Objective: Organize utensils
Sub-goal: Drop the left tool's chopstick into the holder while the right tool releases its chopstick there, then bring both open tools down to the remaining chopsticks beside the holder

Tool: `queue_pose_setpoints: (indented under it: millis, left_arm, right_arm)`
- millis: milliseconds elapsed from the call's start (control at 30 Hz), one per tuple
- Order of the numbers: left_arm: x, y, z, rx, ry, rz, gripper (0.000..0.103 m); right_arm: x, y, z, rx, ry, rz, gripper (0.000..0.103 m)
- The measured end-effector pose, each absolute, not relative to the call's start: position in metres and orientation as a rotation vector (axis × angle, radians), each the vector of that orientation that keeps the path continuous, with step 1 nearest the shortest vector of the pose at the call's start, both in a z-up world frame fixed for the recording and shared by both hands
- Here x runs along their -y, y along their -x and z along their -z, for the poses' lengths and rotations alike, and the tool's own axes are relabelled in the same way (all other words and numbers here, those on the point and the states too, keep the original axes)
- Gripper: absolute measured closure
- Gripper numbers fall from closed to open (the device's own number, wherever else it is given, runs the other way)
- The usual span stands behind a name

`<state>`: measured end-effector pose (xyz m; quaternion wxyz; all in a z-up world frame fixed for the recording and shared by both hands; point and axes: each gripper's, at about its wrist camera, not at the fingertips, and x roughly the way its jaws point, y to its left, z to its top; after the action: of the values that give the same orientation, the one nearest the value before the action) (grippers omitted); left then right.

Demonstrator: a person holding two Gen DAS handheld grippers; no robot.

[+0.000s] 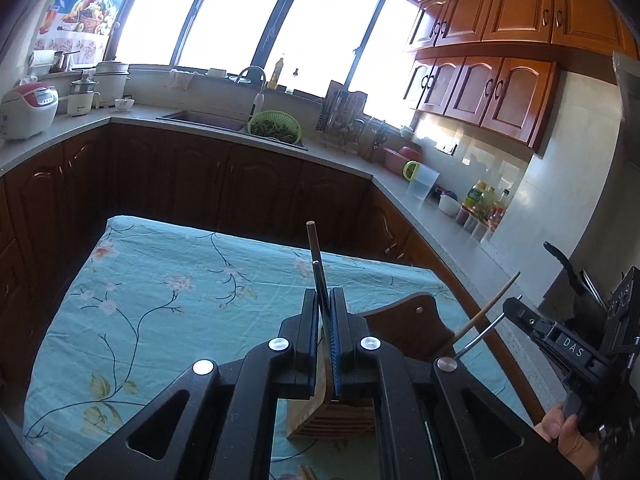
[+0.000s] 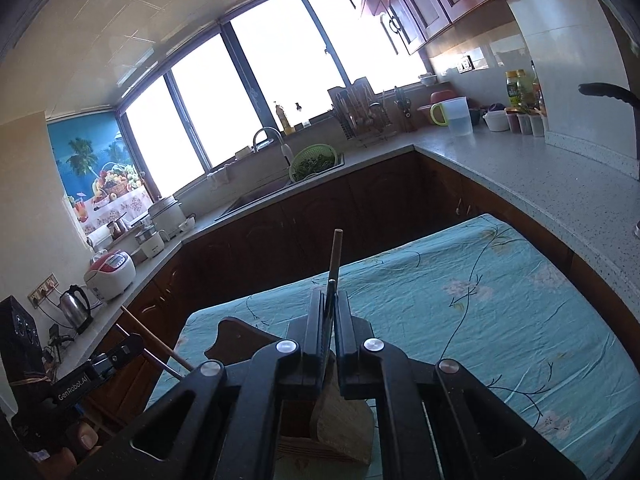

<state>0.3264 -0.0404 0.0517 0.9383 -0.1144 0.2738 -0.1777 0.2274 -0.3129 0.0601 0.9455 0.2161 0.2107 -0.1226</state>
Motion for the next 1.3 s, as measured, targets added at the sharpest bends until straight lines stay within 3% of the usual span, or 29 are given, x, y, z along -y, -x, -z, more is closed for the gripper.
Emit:
queue_pose_setpoints:
  millis: [167,267,300,333,367,400,467,533,567,633,667,933,1300]
  left_arm:
    - [0.040,-0.327,-0.062,-0.559,0.219,0.357,0.099]
    - [0.039,-0.323,-0.064,-0.566,0.215,0.356,0.098]
    - [0.039,-0.321,-0.065,-0.570,0.217,0.359,0.098]
    - [0.038,-0.322,-0.066,-0.574,0.223,0.361,0.097]
    - [0.032,-0.315,-0.068,-0.575,0.234,0.366,0.092]
    - [0.029,-0.313,-0.070,-0.576,0.247,0.368,0.086]
    - [0.018,-0.298,-0.074,-0.557,0.261,0.348,0.056]
    - [0.011,-0.285,-0.080,-0.531,0.260,0.324,0.040]
    - [0.007,-0.276,-0.080,-0.525,0.258,0.310,0.030]
    - [-0.001,-0.260,-0.079,-0.514,0.263,0.287,0.020]
    - [-0.005,-0.252,-0.078,-0.513,0.266,0.280,0.018]
    - [-0.025,-0.186,-0.060,-0.583,0.281,0.264,0.016]
    - [-0.032,-0.128,-0.016,-0.734,0.207,0.236,0.016]
  right_arm:
    - [0.313,-0.231,-0.061,-0.435,-0.448,0.247,0.098]
    - [0.313,-0.231,-0.063,-0.436,-0.463,0.229,0.093]
    - [0.313,-0.230,-0.064,-0.431,-0.469,0.218,0.088]
    - [0.312,-0.227,-0.066,-0.423,-0.473,0.206,0.078]
    - [0.311,-0.224,-0.068,-0.412,-0.472,0.201,0.071]
    - [0.310,-0.219,-0.072,-0.397,-0.472,0.192,0.058]
    - [0.309,-0.207,-0.080,-0.354,-0.480,0.172,0.049]
    - [0.308,-0.193,-0.087,-0.319,-0.483,0.178,0.025]
    - [0.307,-0.185,-0.091,-0.300,-0.480,0.184,0.021]
    - [0.304,-0.168,-0.095,-0.269,-0.475,0.194,0.003]
    - [0.303,-0.160,-0.097,-0.259,-0.476,0.200,0.000]
    - [0.288,-0.101,-0.081,-0.310,-0.472,0.226,0.000]
    - [0.260,-0.040,-0.015,-0.531,-0.396,0.316,0.000]
